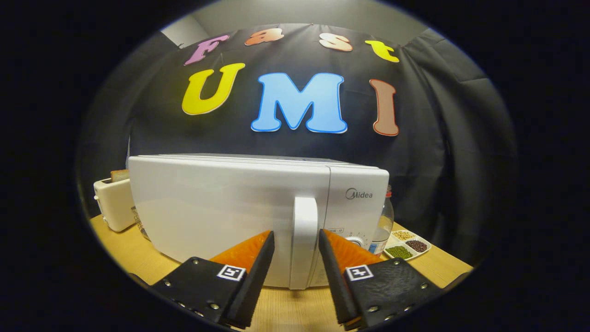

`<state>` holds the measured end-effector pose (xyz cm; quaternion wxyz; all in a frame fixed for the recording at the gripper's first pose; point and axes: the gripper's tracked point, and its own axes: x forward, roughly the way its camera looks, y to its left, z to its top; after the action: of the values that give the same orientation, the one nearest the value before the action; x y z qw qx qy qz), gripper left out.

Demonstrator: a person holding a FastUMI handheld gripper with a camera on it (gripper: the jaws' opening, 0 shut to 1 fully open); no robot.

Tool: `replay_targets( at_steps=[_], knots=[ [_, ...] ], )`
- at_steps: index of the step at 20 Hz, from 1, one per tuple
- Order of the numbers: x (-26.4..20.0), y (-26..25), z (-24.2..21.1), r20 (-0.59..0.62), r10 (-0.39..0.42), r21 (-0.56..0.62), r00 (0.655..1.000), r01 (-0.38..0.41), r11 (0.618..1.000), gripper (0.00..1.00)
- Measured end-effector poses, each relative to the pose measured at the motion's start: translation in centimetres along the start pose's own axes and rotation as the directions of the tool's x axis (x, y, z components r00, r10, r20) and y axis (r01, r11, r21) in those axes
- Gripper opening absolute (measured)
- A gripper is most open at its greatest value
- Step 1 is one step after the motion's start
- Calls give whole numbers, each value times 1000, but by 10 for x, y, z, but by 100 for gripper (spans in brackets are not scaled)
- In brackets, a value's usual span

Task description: Open the microwave, put the food inside, and close the microwave door.

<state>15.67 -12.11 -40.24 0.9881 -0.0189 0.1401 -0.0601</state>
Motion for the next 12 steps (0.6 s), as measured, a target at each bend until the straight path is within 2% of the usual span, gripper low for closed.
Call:
replay_targets(
  at_steps=[1,3,4,5,8,9,12],
  knots=[
    [2,4,-3,-9,15,10,1000,-15,1000,57],
    [5,3,-11,-28,13,7,1000,-12,1000,54],
    [8,-3,-11,-26,6,5,1000,-6,1000,46],
    [5,0,-10,-26,8,8,1000,-8,1000,33],
    [5,-1,-10,-35,22,9,999,-21,1000,31],
    [4,-1,-12,-38,23,16,999,-22,1000,25],
    [1,0,-12,-50,51,41,997,-49,998,25]
  ],
)
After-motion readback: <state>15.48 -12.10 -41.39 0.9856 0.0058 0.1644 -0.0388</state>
